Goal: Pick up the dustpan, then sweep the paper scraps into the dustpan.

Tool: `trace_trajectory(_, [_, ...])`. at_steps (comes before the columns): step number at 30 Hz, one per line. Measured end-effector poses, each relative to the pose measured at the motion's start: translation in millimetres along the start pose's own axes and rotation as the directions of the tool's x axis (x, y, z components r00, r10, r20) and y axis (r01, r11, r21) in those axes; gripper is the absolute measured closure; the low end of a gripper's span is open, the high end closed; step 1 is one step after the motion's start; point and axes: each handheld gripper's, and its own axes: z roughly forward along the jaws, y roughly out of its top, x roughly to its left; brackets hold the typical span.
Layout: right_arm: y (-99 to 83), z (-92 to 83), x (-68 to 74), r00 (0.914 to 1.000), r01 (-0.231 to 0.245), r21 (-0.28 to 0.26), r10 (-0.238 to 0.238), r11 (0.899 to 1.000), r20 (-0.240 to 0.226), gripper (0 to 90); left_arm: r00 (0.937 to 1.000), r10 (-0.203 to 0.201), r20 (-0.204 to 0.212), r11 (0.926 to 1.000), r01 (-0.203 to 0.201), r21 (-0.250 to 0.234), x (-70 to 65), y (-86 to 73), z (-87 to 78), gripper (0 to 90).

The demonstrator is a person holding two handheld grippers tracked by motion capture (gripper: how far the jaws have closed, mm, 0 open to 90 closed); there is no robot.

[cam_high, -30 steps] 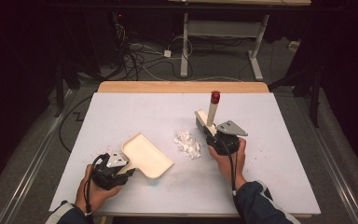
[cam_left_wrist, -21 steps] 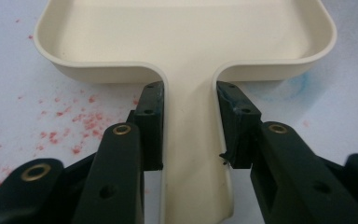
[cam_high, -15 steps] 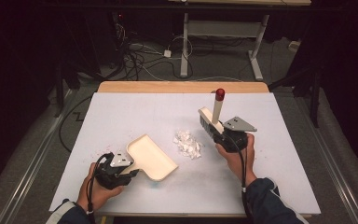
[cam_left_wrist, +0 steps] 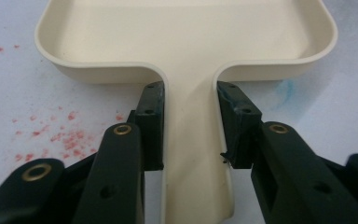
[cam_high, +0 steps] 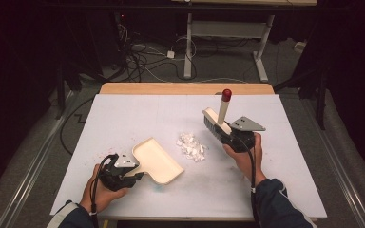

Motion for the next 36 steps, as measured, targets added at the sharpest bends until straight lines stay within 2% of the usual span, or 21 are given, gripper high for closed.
trace_trajectory(10, [-0.4,0.3,-11.3,0.9998,-0.011,-0.015,0.01,1.0,-0.015,67.5,0.9999,0.0,0.014,1.0,0.0,0.004,0.9,2.3,3.1,63.7])
trace_trajectory(11, [-1.0,0.3,-11.8,0.9994,-0.029,-0.012,0.029,1.0,-0.017,67.5,0.9999,0.002,0.013,1.0,-0.002,0.005,1.0,3.2,3.3,63.7])
trace_trajectory(15, [-3.4,8.1,-17.8,0.9994,-0.032,-0.005,0.032,0.999,-0.015,67.5,0.9997,0.005,0.023,0.9999,-0.006,0.01,1.5,7.1,5.4,63.7])
trace_trajectory(18, [-2.5,14.3,-21.0,0.9999,-0.009,0.0,0.009,1.0,-0.006,67.5,0.9996,0.006,0.029,0.9999,-0.006,0.014,2.3,8.5,5.7,63.7])
trace_trajectory(21, [-0.7,19.5,-24.2,0.9995,-0.03,0.001,0.03,1.0,-0.005,67.5,0.9994,0.007,0.034,0.9998,-0.008,0.02,3.0,11.2,5.2,63.7])
trace_trajectory(23, [0.6,23.1,-26.1,0.9993,-0.038,0.004,0.038,0.999,-0.006,67.5,0.9992,0.014,0.037,0.9996,-0.015,0.026,2.9,13.6,5.5,63.7])
trace_trajectory(27, [1.0,30.7,-26.9,0.9999,-0.016,0.016,0.016,1.0,-0.005,67.5,0.9986,0.027,0.047,0.9991,-0.028,0.031,2.5,18.5,8.6,63.7])
trace_trajectory(30, [-0.5,37.3,-28.2,0.9998,-0.016,0.031,0.016,0.999,-0.009,67.5,0.9978,0.039,0.054,0.9987,-0.041,0.032,-1.0,22.8,11.6,63.7])
trace_trajectory(36, [1.9,48.6,-29.0,0.999,-0.043,0.031,0.043,0.999,-0.01,67.5,0.9965,0.049,0.067,0.9981,-0.051,0.034,-4.5,27.8,15.7,63.7])
